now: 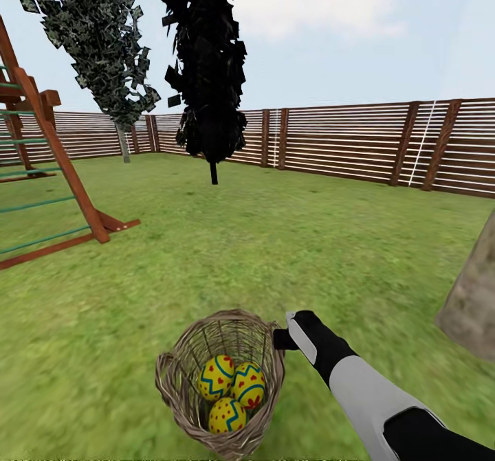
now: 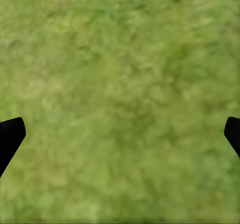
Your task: Take the three Easter eggs out of the wicker basket on the lawn in the garden, then place them on the lawn next to a single tree (choose any tree) so that all three eggs are next to the same tree and none are left in the basket.
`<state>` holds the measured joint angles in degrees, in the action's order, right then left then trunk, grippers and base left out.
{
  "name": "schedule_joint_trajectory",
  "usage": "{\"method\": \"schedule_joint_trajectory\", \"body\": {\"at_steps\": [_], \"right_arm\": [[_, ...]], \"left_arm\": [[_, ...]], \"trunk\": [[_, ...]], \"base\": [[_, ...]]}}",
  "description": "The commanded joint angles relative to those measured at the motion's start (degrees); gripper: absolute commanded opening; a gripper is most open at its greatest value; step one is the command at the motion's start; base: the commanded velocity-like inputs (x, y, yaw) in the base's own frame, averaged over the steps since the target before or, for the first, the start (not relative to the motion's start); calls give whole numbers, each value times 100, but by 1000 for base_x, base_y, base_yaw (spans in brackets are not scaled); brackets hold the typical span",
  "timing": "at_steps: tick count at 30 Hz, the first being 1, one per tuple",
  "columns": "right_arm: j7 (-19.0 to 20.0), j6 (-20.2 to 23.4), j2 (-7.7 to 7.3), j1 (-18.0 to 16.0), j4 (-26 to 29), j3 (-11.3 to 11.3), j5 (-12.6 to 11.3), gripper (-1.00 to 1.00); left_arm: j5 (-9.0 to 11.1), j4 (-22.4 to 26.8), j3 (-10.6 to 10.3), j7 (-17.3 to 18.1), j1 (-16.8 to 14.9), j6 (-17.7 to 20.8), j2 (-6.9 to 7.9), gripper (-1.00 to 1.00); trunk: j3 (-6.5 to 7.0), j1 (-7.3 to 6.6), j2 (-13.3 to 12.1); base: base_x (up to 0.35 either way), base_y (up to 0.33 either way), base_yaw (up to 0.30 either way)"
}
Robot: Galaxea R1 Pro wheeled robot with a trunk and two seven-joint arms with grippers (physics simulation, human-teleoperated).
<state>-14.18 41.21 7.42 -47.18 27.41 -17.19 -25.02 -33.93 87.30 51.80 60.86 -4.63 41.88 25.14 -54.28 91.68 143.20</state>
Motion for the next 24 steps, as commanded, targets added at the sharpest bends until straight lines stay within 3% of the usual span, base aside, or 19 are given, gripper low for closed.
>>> {"method": "schedule_joint_trajectory", "body": {"at_steps": [1, 10, 20, 21, 24], "right_arm": [[-49, 3, -4, -5, 10, -30, -99, -100], [-43, 0, -12, -5, 1, -34, -99, -100], [-41, -17, -13, -7, 8, -30, -99, -100], [-41, -17, -11, -5, 9, -30, -99, 100], [-41, -17, -12, -2, 6, -34, -99, 100]], "left_arm": [[-44, 6, 6, 55, -6, 39, 0, 100], [-44, 8, 6, 57, -6, 39, 0, 100], [-44, 14, 6, 74, -5, 43, 3, 100], [-44, 14, 6, 74, -6, 44, 3, 100], [-44, 13, 6, 75, -6, 43, 1, 100]], "trunk": [[-28, 2, 6], [-228, 25, 18], [-228, 25, 18], [-228, 25, 18], [-228, 25, 18]], "base": [[0, 0, 0], [0, 0, 0], [0, 0, 0], [0, 0, 0], [0, 0, 0]]}}
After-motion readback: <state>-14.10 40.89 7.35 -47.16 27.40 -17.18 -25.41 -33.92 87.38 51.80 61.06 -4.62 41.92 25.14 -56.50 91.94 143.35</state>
